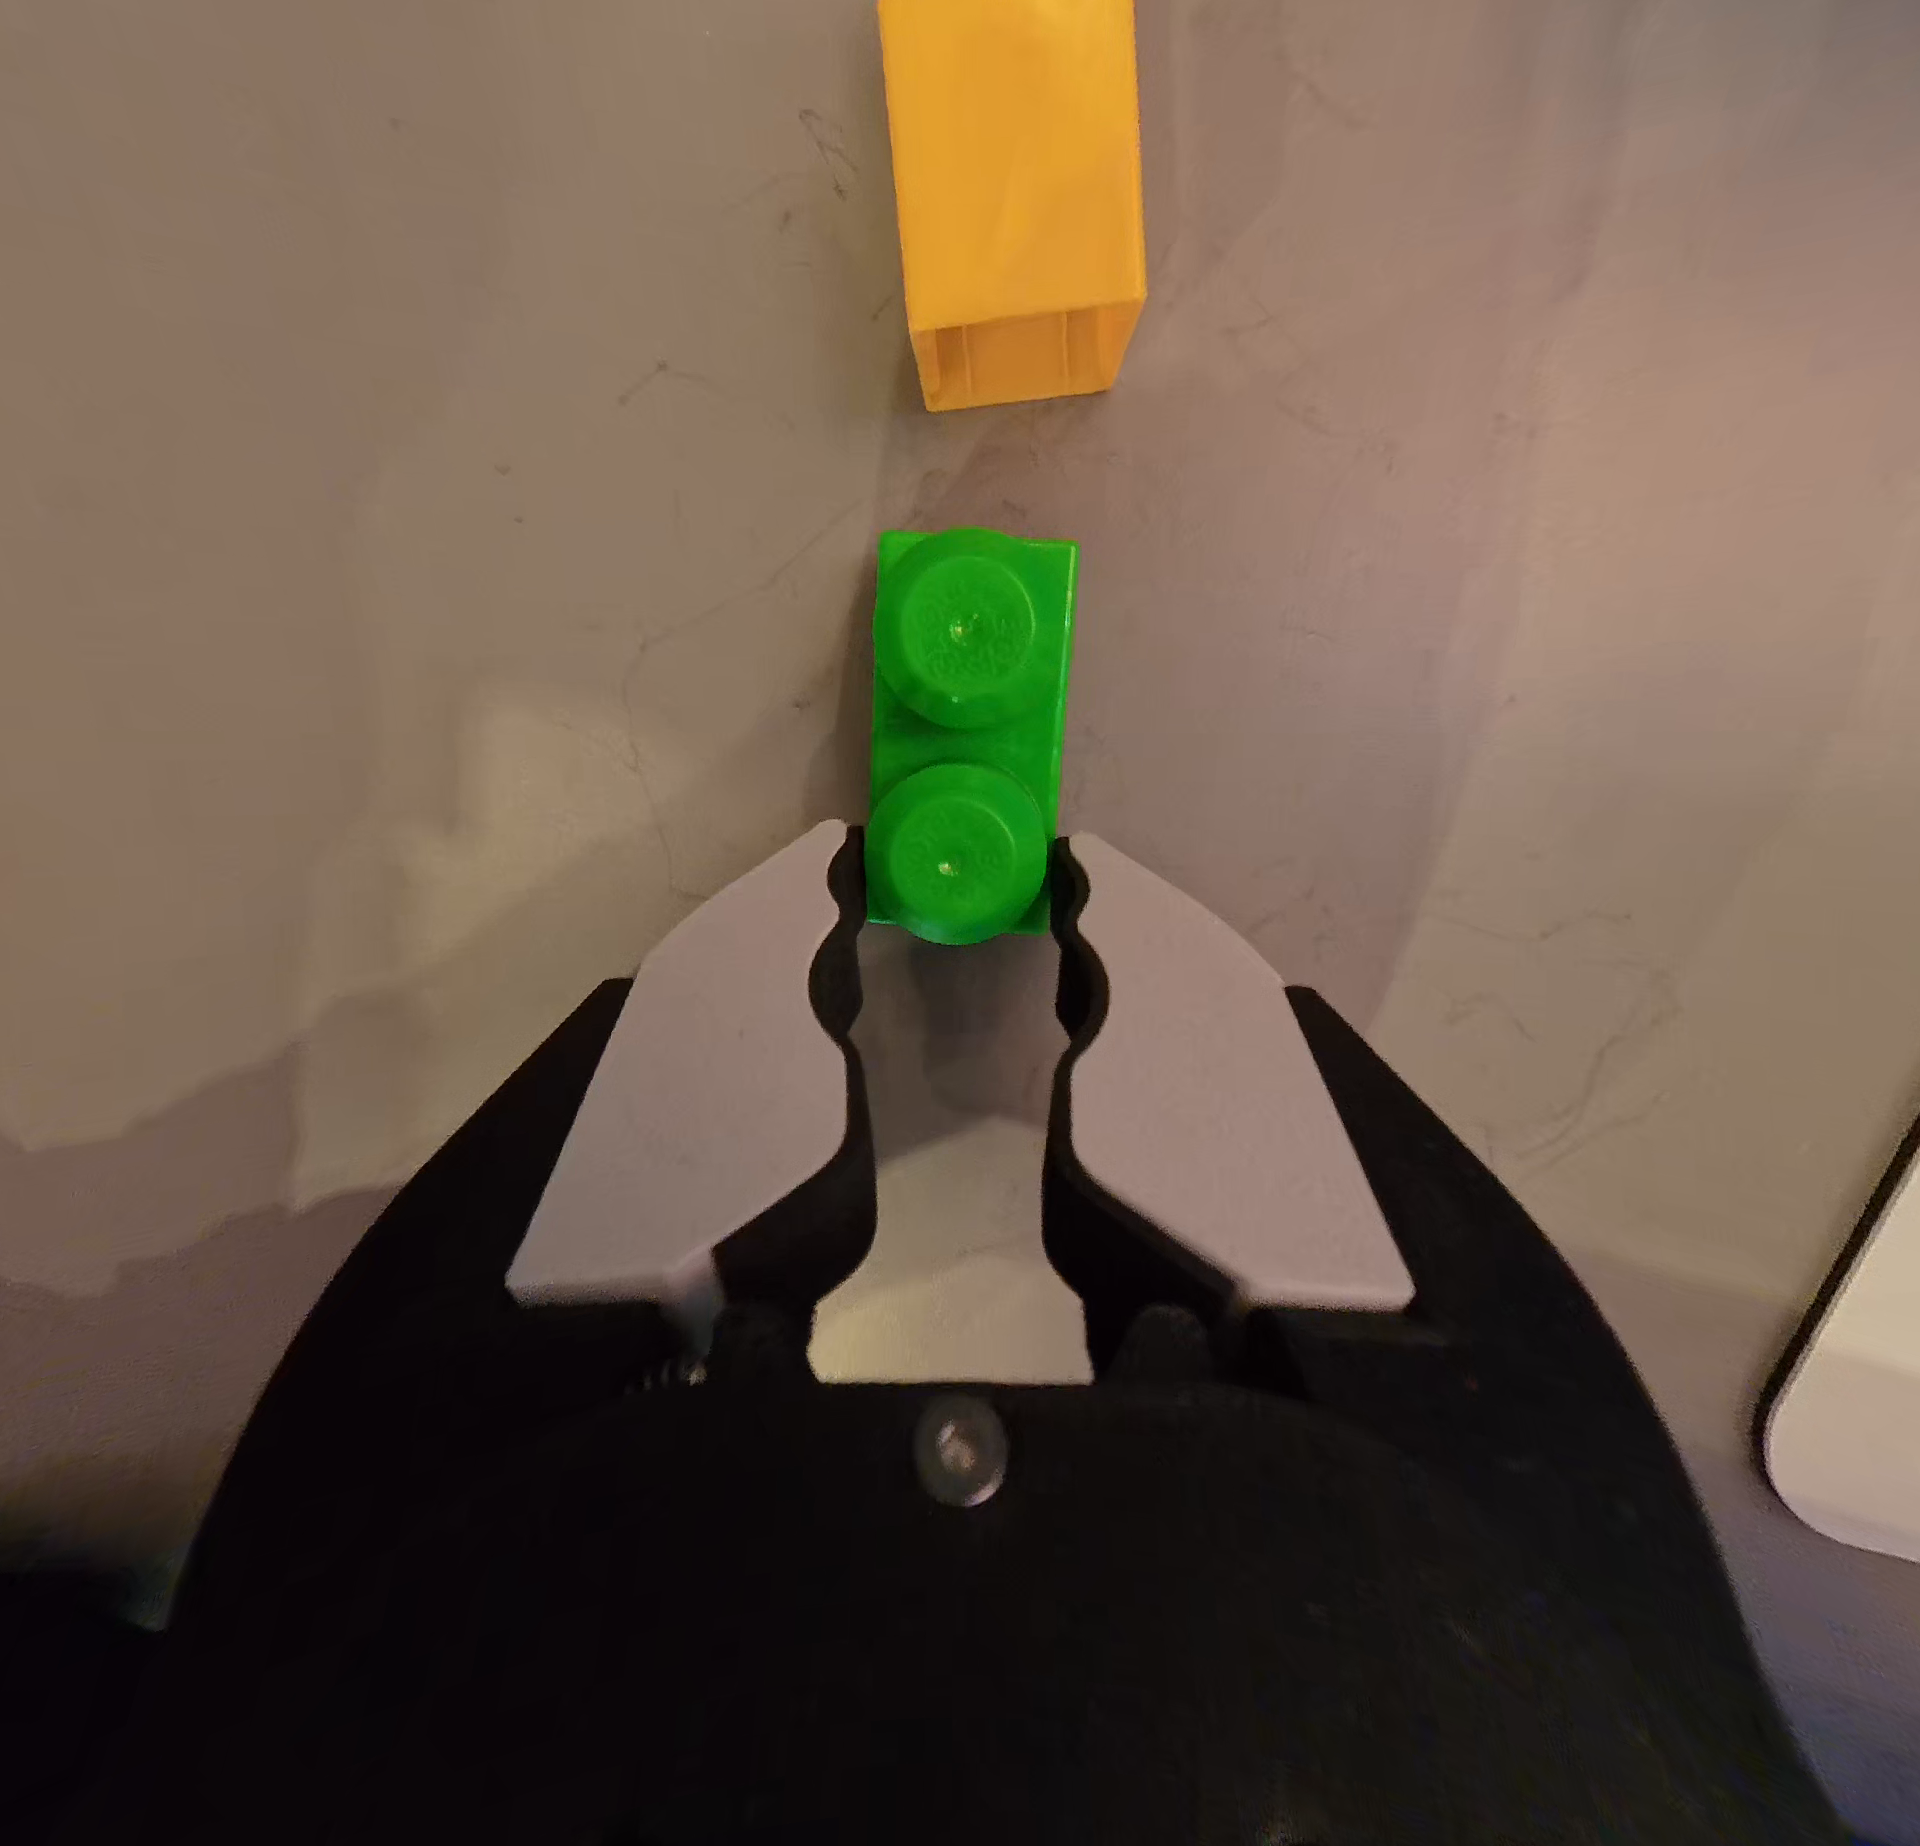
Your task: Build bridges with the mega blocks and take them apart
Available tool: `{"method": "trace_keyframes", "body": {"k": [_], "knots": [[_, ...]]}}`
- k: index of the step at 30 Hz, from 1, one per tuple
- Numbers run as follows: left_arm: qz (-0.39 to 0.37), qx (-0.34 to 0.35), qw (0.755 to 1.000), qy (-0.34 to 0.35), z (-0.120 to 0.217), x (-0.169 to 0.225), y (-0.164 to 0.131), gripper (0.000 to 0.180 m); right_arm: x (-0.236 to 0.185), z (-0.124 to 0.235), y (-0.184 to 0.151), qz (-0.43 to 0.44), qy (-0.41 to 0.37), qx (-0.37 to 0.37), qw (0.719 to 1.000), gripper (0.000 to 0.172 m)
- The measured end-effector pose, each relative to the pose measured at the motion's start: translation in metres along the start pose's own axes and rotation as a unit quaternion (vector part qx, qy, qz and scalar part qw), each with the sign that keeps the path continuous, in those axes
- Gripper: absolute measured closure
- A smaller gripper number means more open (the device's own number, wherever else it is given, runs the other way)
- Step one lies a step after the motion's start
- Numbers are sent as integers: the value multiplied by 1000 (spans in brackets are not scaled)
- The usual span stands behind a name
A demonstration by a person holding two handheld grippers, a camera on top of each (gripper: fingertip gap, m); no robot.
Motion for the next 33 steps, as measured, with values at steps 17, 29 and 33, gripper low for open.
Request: {"method": "trace_keyframes", "body": {"k": [17,29,33], "knots": [[-87,115,985,92,118,163,16,153,16,89,57,-97,-70,294,948,117],[-127,136,981,53,108,231,69,153,11,81,76,-122,-42,354,926,133],[-114,156,979,61,111,230,72,153,12,85,74,-125,-43,368,920,134]]}}
Point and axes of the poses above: each gripper's, where its closed fingertips meet, z back along the fingers, y out of its top, x = y × z across the jaws, the point moved 4 cm from there along z, back along the fingers, and after that the axes turned 6 degrees about -x, right-handed, at the moved point
